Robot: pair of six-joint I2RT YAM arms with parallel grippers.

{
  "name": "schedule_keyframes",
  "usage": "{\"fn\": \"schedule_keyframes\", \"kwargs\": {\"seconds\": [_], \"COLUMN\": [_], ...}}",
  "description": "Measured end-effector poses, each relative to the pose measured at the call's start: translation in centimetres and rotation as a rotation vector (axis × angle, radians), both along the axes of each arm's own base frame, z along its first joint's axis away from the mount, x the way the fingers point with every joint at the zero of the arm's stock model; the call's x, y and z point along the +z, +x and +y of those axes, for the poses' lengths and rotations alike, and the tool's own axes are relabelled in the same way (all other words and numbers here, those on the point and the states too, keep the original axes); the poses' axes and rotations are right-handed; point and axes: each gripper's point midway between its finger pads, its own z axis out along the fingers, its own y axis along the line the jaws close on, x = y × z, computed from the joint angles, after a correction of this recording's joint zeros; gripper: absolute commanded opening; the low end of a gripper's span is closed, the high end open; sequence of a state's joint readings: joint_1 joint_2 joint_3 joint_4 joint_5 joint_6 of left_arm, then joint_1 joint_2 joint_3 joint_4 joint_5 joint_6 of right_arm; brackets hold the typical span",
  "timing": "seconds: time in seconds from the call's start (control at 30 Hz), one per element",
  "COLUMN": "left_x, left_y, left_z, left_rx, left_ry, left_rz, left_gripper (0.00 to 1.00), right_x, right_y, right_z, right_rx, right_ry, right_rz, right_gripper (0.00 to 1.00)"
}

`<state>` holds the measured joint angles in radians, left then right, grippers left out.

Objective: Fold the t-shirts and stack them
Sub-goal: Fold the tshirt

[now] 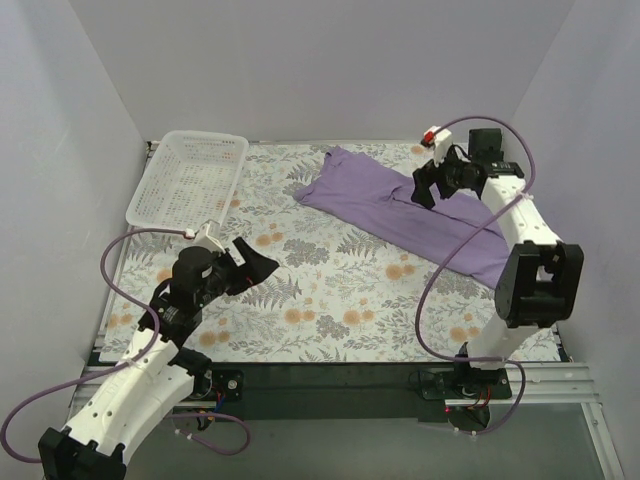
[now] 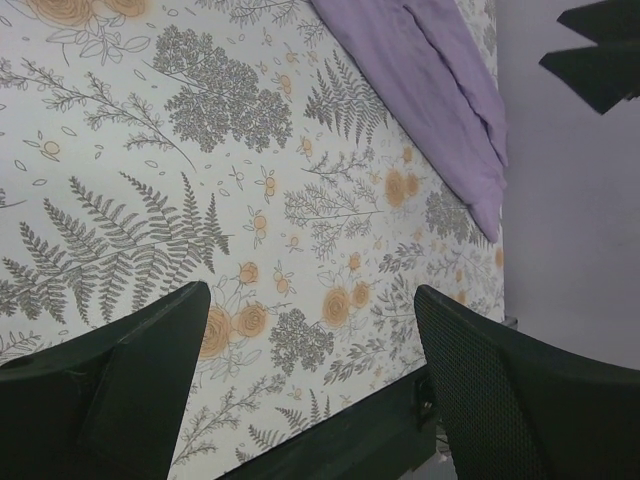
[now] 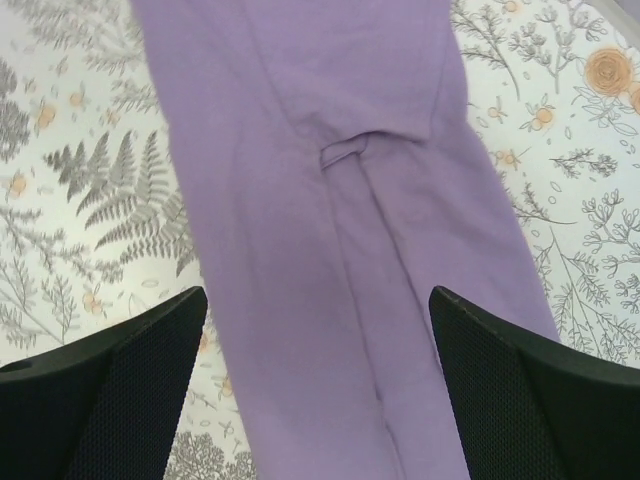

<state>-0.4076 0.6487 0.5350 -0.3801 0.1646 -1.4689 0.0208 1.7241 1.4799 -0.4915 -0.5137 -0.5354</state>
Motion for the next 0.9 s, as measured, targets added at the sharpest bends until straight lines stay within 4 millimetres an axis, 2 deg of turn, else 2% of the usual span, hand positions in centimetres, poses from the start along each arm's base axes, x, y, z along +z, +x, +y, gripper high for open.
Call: {"fn": "schedule_keyframes", "kwargs": {"seconds": [0.07,0.27,0.47,0.67,0.9], "left_x": [-0.1,-1.5,-2.6,-2.8,-1.6], "left_y": [-0.3,-1.1,-0.9,-0.8,-1.1], "left_z": [-0.1,-0.4,-1.0,-1.1,-0.9], "left_rx": [0.001,0.008,0.007,0.004,0.002], "left_ry": [-0.023,-0.082,-0.104,-0.103,-0.122], "left_rz": [0.007,0.055,0.107,0.115,0.071], "left_gripper": [0.82,0.82,0.81,0.81,0.81], "right_x": [-0.6,-4.2,-5.5,-7.3,-8.9], "right_y": [-2.9,-10.8,-16.7,-19.0,-19.0], "right_z": [-0.1,0.2,1.7,3.0,3.7], "right_rx": [0.052,0.188,0.330,0.405,0.438], "right_ry": [-0.030,-0.073,-0.022,-0.017,-0.115], "right_rz": [-0.010,0.013,-0.021,0.007,0.032], "right_gripper": [0.98,0.98,0.98,0.98,0.98]}}
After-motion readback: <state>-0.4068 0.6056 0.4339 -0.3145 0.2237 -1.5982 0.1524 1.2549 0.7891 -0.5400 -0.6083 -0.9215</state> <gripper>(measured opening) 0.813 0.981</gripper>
